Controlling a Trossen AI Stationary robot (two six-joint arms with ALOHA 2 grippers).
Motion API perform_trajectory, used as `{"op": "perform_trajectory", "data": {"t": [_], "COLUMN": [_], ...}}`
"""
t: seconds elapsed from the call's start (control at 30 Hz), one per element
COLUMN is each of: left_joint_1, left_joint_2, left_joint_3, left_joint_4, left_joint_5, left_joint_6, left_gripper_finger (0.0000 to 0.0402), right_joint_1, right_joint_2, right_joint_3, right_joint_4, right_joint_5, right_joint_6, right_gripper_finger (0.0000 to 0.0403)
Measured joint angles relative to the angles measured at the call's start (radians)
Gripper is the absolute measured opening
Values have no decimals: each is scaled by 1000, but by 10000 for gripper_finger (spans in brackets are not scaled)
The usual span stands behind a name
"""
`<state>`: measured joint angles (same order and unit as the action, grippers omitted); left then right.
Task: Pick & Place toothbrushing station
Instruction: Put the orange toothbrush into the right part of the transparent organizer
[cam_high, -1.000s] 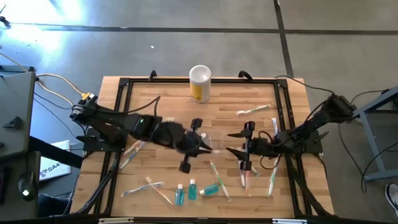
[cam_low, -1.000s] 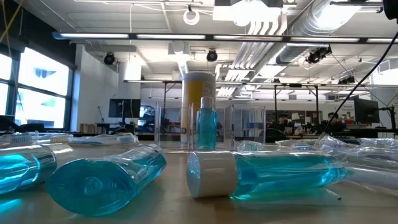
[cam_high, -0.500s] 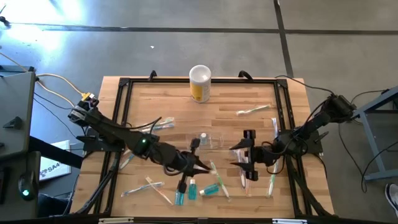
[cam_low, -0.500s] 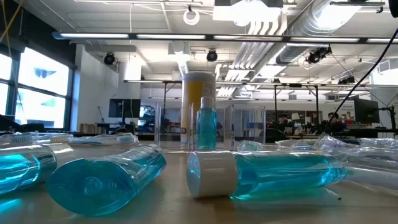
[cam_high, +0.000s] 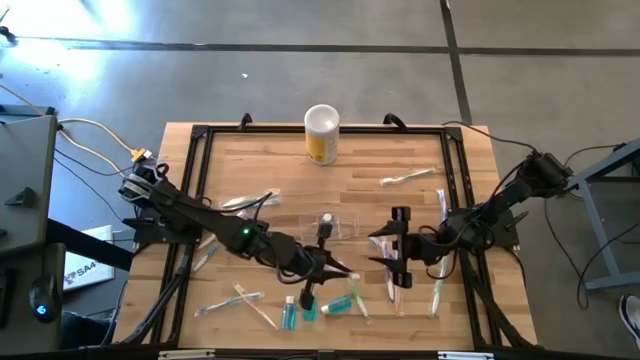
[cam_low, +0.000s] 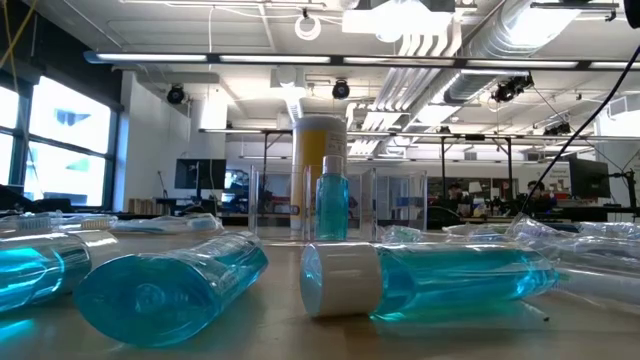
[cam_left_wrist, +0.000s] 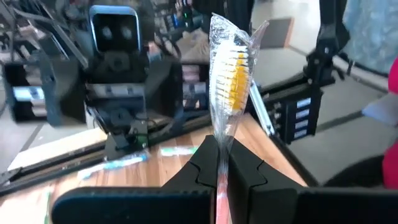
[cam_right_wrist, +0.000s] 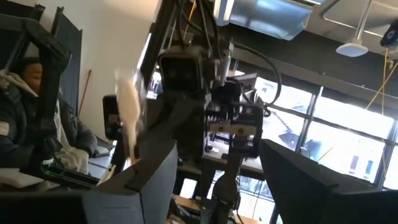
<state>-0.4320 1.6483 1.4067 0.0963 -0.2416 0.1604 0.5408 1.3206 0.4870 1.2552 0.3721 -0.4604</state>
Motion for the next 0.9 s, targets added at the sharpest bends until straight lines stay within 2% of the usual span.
{"op": "perform_trajectory", "data": {"t": [0.23,0.43,0.57,0.8,0.9], "left_joint_1": [0,0,0,0,0], "left_joint_2": [7,7,7,7,7], "left_joint_3": [0,0,0,0,0], "left_joint_4": [11,16,15,3,-16], "left_joint_5": [-28,-33,-61,-69,-69], "left_joint_6": [-12,-10,-8,-11,-25], "left_gripper_finger": [1,1,1,1,1], "right_joint_1": [-26,-50,-51,-46,-33], "right_joint_2": [12,12,12,12,12], "right_joint_3": [21,63,90,96,96], "right_joint_4": [-18,-111,-185,-194,-242], "right_joint_5": [-5,-8,-13,-67,-56], "right_joint_6": [33,64,64,152,154], "right_gripper_finger": [222,222,222,222,222]}}
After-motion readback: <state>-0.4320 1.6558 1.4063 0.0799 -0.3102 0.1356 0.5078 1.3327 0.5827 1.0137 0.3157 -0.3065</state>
